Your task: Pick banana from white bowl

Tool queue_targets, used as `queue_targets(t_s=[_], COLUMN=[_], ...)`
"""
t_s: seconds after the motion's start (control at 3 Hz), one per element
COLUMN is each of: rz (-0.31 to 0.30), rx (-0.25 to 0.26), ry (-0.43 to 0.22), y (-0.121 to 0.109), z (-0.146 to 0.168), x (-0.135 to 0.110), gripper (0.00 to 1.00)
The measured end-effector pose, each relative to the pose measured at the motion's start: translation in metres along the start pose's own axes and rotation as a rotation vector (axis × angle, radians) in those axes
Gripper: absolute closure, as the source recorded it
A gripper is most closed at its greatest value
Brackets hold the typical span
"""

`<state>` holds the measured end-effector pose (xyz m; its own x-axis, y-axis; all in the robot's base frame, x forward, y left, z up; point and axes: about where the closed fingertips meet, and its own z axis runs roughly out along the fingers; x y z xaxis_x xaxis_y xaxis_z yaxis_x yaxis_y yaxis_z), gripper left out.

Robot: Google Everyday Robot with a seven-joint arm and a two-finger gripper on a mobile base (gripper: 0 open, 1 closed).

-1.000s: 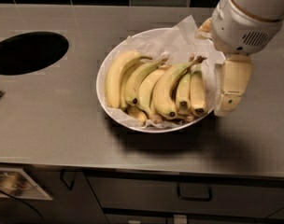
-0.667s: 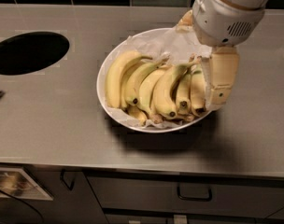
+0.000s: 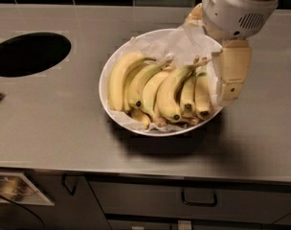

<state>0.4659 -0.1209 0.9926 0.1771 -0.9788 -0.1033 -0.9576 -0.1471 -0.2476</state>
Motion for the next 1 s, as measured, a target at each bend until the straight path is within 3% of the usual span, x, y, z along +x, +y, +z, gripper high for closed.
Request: queue_targets(t_s=[0.33,0.67,1.0], rz=[-0.055,-0.151,-0.298], rx=[0.005,0.010,-0.015], ry=[0.016,-0.044,-0.167], y=[-0.021,-0.043,-0.045], z=[-0.008,-0.007,0.005], x=[0.015,0.021,0.008], gripper=[0.00,0.00,0.00])
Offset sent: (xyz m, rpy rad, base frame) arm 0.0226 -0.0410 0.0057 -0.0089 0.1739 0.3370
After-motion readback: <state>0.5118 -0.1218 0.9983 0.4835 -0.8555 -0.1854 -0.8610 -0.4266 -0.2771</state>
